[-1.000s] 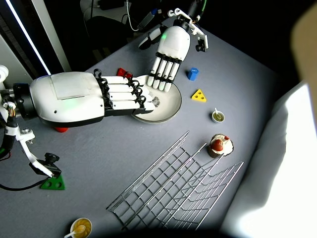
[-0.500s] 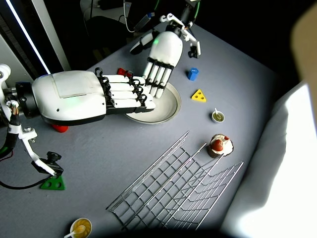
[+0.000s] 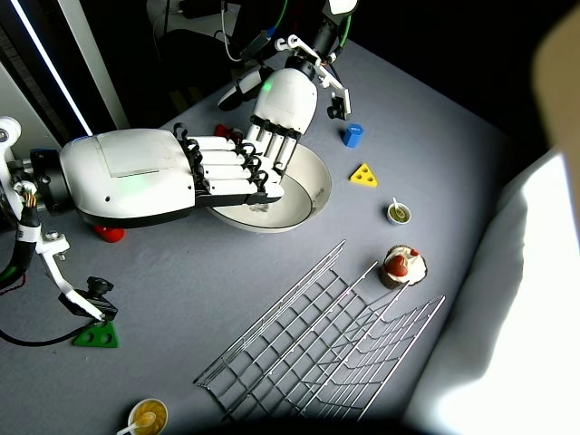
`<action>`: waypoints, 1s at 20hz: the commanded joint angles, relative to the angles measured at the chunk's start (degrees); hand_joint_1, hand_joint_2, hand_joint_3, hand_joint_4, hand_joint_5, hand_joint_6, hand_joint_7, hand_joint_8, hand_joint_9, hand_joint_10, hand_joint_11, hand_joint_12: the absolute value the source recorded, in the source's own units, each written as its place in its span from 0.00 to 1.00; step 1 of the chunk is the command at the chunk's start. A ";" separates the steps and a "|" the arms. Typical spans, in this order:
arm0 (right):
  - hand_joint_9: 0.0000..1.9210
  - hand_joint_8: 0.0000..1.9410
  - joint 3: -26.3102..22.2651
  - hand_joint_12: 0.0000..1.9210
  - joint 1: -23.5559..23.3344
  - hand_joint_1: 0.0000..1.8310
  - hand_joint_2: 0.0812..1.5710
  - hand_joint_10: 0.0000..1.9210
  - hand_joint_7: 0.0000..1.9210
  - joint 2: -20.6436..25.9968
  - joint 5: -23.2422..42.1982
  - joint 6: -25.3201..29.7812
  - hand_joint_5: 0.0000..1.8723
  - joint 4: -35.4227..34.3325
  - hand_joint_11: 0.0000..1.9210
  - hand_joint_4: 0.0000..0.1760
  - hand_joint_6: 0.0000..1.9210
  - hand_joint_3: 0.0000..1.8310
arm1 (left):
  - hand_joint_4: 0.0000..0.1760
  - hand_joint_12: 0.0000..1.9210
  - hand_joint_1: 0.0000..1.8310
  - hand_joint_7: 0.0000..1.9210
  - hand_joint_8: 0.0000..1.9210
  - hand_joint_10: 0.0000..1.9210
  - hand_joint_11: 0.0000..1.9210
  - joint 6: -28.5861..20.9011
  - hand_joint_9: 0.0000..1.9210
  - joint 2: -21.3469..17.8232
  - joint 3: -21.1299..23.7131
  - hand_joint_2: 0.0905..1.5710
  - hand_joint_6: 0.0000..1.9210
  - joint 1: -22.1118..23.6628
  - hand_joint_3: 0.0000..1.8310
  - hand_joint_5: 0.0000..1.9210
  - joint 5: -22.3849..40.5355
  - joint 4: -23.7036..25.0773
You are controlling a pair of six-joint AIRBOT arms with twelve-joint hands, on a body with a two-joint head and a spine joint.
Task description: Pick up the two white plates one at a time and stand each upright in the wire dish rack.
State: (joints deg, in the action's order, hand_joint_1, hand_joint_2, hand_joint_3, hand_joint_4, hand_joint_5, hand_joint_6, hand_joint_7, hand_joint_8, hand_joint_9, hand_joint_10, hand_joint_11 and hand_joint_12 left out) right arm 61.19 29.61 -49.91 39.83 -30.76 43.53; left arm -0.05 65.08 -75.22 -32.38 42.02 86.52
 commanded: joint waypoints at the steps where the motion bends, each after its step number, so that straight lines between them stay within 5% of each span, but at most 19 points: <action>1: 0.08 0.00 0.03 0.01 0.13 0.55 0.55 0.00 0.07 -0.07 5.39 -0.29 0.05 -2.10 0.10 0.00 0.00 0.00 | 0.00 0.00 0.00 0.06 0.00 0.00 0.04 0.05 0.05 1.19 0.48 0.51 0.00 -0.67 0.00 0.05 2.91 1.75; 11: 0.05 0.00 3.02 0.00 1.88 0.65 0.55 0.00 0.06 -4.71 1.56 -0.30 0.05 -1.80 0.07 0.00 0.00 0.00 | 0.00 0.00 0.00 0.05 0.00 0.00 0.04 0.05 0.05 1.19 -0.37 0.51 0.00 -0.68 0.00 0.05 3.12 0.92; 16: 0.08 0.00 3.84 0.01 1.88 0.63 0.56 0.00 0.08 -7.50 0.66 -0.36 0.10 -1.81 0.10 0.00 0.01 0.00 | 0.00 0.00 0.00 0.04 0.00 0.00 0.03 0.05 0.04 1.19 -0.47 0.53 0.00 -0.67 0.00 0.04 3.12 0.81; 20: 0.09 0.00 4.54 0.02 1.91 0.64 0.56 0.00 0.10 -10.86 -1.19 -7.89 0.13 -5.63 0.11 0.00 0.01 0.00 | 0.00 0.00 0.00 0.04 0.00 0.00 0.04 0.05 0.03 1.22 -0.82 0.52 0.00 -0.67 0.00 0.03 3.19 0.60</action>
State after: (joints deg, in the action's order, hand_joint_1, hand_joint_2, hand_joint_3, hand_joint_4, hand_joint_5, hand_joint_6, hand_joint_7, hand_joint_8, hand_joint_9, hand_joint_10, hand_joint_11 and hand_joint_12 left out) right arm 65.69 31.88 -61.17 34.09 -38.28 39.86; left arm -0.08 65.49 -76.42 -32.42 43.07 86.00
